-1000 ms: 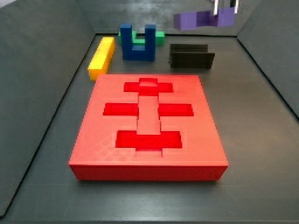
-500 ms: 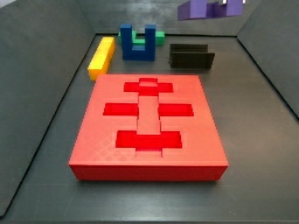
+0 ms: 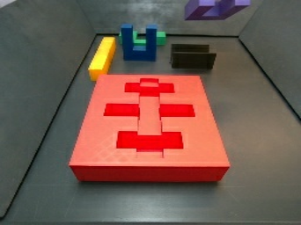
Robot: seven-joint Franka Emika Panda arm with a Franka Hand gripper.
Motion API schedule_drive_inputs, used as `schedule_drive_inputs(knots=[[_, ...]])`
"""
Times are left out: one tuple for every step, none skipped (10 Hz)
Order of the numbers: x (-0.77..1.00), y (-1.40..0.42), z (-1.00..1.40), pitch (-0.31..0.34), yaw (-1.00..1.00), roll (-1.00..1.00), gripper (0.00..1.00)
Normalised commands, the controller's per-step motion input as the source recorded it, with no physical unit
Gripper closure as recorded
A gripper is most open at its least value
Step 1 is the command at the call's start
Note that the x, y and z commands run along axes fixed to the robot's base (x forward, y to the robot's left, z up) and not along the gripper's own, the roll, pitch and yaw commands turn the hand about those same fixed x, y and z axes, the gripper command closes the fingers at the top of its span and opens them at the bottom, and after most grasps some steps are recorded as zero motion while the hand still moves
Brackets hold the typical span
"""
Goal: Pick up the purple object. Move up. Place the purple object on the fixture. Regrasp the purple object. Move to above the board. Insert the purple object.
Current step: Place the purple object on the fixture.
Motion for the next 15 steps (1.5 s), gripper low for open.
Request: schedule_drive_inputs(knots=[[0.67, 0.21, 0.03, 0.143, -0.25, -0.44, 1.0], [0.66, 0.0, 0.0, 0.169, -0.26, -0.02, 1.0], [0.67, 0.08, 0.0, 0.237, -0.33, 0.09, 1.0], [0.65, 0.09, -0.04, 0.269, -0.33, 0.22, 1.0], [0.63, 0.12, -0.07, 0.24, -0.28, 0.14, 1.0], [0.62, 0.18, -0.11, 0.109, -0.19, -0.18, 1.0], [0.53, 0.2, -0.12, 0.0, -0.16, -0.56, 1.0], [0.48, 0.26, -0.14, 0.0, -0.17, -0.77, 1.0], [0.5, 0.27, -0.18, -0.003, -0.19, -0.77, 1.0], [0.53, 0.28, -0.15, 0.0, -0.18, -0.69, 1.0], [0.51, 0.27, -0.06, 0.02, -0.12, -0.35, 1.0], [0.49, 0.27, -0.09, 0.091, -0.1, -0.03, 1.0], [0.52, 0.27, -0.14, 0.137, -0.1, 0.0, 1.0], [0.49, 0.23, -0.19, 0.151, -0.09, 0.04, 1.0], [0.41, 0.17, -0.27, 0.109, -0.07, 0.07, 1.0]])
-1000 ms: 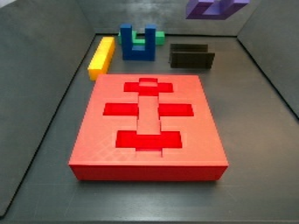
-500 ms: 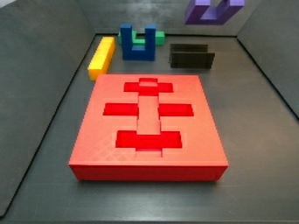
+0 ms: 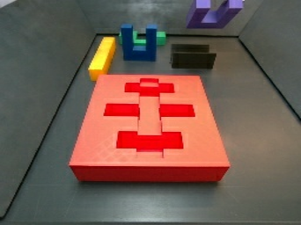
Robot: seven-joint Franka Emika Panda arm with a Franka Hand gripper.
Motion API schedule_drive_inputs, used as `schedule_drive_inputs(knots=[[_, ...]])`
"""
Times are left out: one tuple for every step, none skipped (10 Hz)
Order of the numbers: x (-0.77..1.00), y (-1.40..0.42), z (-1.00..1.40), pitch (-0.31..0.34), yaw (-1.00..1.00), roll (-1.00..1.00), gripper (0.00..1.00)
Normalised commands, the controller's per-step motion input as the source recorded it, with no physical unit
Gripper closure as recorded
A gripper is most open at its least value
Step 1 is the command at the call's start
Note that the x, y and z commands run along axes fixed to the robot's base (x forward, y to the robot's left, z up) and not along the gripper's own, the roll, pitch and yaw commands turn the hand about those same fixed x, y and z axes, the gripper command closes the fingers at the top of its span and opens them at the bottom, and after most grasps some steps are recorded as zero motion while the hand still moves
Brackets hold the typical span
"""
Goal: Pick up the purple object. Move up. Place the purple object on the fixture. Regrasp the purple object. Move to above the board. Insert the purple object.
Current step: Place the purple object on the fixture.
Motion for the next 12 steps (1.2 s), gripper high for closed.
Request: schedule_drive_inputs(knots=[[0.23, 0.1, -0.4, 0.009, -0.01, 0.06, 1.0], [0.0, 0.05, -0.38, 0.0, 0.0, 0.05, 1.0], [0.0, 0.01, -0.41, 0.0, 0.0, 0.27, 1.0], [0.03, 0.03, -0.4, 0.006, 0.0, 0.44, 1.0], [0.04, 0.05, -0.4, 0.071, 0.0, 0.58, 1.0], [0.02, 0.04, -0.37, 0.086, 0.0, 0.6, 1.0], [0.0, 0.01, -0.25, 0.089, 0.0, 0.45, 1.0], [0.0, 0.0, -0.21, 0.003, 0.03, 0.21, 1.0], [0.0, 0.0, -0.23, 0.0, 0.09, 0.03, 1.0], [-0.05, 0.0, -0.26, -0.02, 0.14, 0.0, 1.0], [-0.03, 0.0, -0.22, -0.009, 0.13, 0.0, 1.0], [0.0, 0.0, -0.19, 0.0, 0.12, 0.0, 1.0]])
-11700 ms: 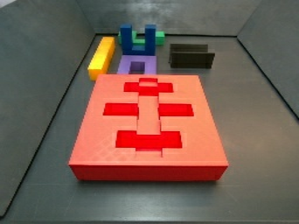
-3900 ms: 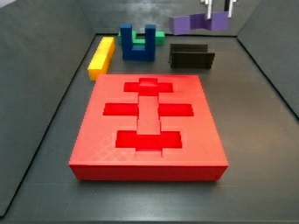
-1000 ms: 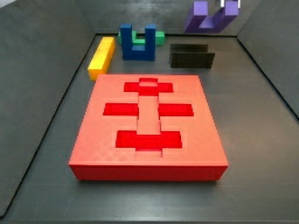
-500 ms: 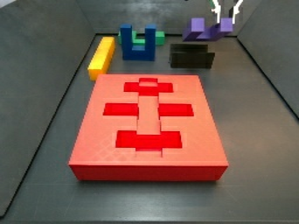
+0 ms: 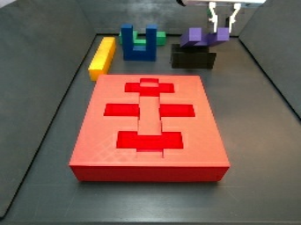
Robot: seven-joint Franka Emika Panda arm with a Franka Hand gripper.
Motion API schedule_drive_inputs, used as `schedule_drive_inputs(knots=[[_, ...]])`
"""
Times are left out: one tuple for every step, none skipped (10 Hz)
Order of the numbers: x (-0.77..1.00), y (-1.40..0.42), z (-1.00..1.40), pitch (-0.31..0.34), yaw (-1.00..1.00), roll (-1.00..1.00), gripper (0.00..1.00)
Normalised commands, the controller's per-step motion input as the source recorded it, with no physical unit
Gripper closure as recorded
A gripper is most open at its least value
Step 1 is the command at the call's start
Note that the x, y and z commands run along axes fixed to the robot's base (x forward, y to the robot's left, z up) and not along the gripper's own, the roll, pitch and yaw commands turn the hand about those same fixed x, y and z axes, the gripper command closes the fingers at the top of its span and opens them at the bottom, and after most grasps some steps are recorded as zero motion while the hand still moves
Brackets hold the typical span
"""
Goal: Pick up the purple object. Move up. Place the purple object on the fixture. Regrasp the purple object. Move to above the board. Insert the purple object.
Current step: Place the purple object on the fixture.
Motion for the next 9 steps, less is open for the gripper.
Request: schedule_drive_inputs(knots=[[0.0, 0.03, -0.21, 0.0, 0.11, 0.0, 1.0], [0.0, 0.1, -0.08, 0.0, 0.1, -0.19, 1.0], [0.01, 0.19, 0.0, -0.02, 0.0, -0.54, 1.0], [0.0, 0.19, 0.0, -0.031, 0.0, -0.57, 1.0], [0.0, 0.11, 0.0, 0.0, 0.0, -0.33, 1.0], [0.0, 0.02, 0.0, 0.0, 0.0, -0.12, 1.0], [0.0, 0.0, -0.14, 0.0, 0.0, 0.01, 1.0], [0.0, 0.0, -0.13, 0.0, 0.0, 0.1, 1.0], [0.0, 0.0, -0.1, 0.0, 0.0, 0.13, 1.0]])
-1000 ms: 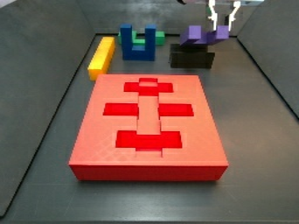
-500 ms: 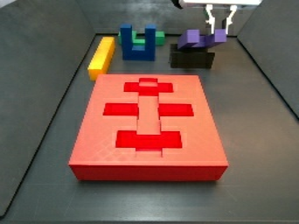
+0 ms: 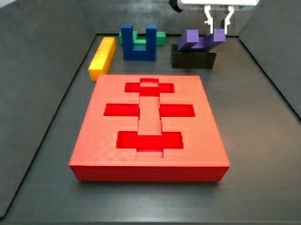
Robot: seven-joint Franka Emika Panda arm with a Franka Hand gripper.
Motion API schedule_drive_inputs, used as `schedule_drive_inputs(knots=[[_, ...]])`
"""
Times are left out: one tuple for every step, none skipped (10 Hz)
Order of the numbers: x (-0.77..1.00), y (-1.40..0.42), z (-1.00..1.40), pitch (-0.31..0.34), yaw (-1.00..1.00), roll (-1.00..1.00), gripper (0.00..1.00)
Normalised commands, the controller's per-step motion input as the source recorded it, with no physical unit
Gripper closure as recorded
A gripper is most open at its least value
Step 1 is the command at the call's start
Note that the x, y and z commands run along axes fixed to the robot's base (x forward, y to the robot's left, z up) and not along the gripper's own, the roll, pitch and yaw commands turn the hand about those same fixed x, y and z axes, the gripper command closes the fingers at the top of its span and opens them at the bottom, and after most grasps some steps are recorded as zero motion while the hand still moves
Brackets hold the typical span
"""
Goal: Pick up the purple object. Move up. Place the purple object on the fixture. Regrasp the purple object. Move to above the board. Insert the purple object.
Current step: Place the purple object on the fixture, then regrasp the purple object.
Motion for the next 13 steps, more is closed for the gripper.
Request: schedule_drive_inputs(knots=[[0.0, 0.0, -0.06, 0.0, 0.0, 0.07, 1.0], [0.03, 0.0, -0.08, 0.0, 0.0, 0.0, 1.0], [0.02, -0.01, -0.13, 0.0, 0.0, 0.0, 1.0], [0.0, -0.01, -0.15, 0.0, 0.0, 0.03, 1.0], [0.0, 0.0, -0.07, 0.0, 0.0, 0.07, 1.0], [0.0, 0.0, 0.0, 0.0, 0.0, 0.09, 1.0], [0.0, 0.0, 0.0, 0.0, 0.0, -0.02, 1.0], [0.0, 0.0, 0.0, 0.0, 0.0, 0.0, 1.0], [0.0, 0.0, 0.0, 0.0, 0.0, 0.0, 0.0], [0.04, 0.0, 0.0, 0.0, 0.0, 0.0, 0.0], [0.1, 0.02, 0.07, 0.066, 0.0, -0.13, 0.0], [0.1, 0.14, 0.4, 0.197, 0.0, -0.14, 0.0], [0.21, 0.06, 0.16, 0.349, -0.03, 0.36, 0.0]])
